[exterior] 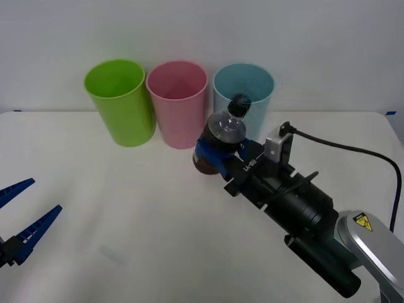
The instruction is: Grasp the object on the table and drop it into the matching bin: aluminum can to the light blue bin, PET bottle to the pink bin.
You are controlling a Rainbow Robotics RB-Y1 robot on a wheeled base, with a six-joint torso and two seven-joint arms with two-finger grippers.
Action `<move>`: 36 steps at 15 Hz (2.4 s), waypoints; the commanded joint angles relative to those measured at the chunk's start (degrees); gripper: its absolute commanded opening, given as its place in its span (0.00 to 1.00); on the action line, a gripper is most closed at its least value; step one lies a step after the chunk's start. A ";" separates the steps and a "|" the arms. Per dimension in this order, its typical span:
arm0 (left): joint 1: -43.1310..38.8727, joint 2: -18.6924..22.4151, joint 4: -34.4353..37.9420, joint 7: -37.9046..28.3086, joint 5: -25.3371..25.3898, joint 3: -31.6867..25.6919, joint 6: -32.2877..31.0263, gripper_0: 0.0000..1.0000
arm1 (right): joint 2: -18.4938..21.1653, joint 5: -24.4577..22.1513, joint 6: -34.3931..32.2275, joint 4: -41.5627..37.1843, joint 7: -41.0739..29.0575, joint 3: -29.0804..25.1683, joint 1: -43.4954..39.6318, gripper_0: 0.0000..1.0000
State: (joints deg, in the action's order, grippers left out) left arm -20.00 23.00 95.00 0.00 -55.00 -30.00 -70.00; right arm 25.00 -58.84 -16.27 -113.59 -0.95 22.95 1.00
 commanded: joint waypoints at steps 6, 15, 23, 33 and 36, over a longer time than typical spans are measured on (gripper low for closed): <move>0.00 0.00 0.00 0.00 0.00 0.00 0.00 1.00 | 1.10 -0.40 1.42 4.16 -4.06 -2.73 12.10 0.00; 0.00 0.00 0.00 0.00 0.00 0.00 0.00 1.00 | -7.51 -3.04 1.86 32.03 -5.91 -2.73 35.92 0.00; 0.00 0.00 0.00 0.00 0.00 0.00 0.00 1.00 | -17.09 -4.00 8.62 55.32 -4.86 -3.35 52.18 0.00; 0.00 0.00 0.00 0.00 0.00 0.00 0.00 1.00 | -18.50 -4.00 9.33 59.36 -4.33 -3.52 54.81 0.16; 0.00 0.00 0.00 0.00 0.00 0.00 0.00 1.00 | -18.41 -4.00 9.33 59.36 -3.89 -3.61 54.72 1.00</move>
State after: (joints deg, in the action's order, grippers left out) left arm -20.00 23.00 95.00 0.00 -55.00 -30.00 -70.00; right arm 6.57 -62.91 -6.98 -54.23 -4.92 19.35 55.75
